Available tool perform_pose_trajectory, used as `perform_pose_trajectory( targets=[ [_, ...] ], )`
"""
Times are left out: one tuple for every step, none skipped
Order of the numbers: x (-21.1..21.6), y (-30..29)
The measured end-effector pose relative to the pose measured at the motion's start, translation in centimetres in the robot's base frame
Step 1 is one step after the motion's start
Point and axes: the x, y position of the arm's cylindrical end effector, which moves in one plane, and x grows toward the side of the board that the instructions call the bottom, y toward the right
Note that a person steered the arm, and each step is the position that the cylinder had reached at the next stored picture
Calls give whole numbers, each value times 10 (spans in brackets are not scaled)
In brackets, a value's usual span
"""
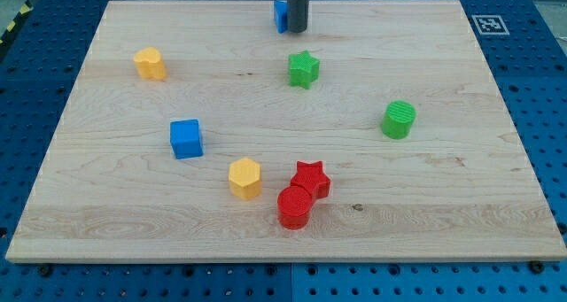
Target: Move your arm towards the blue cube
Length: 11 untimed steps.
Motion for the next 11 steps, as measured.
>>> perform_pose_trajectory(
  targets=[
    [0,-22],
    [0,-24],
    [-3,-26],
    [-4,-26],
    [30,-35],
    [92,-76],
    [143,-134],
    [178,-215],
    [211,-230],
    [247,-230],
    [247,-229]
  ],
)
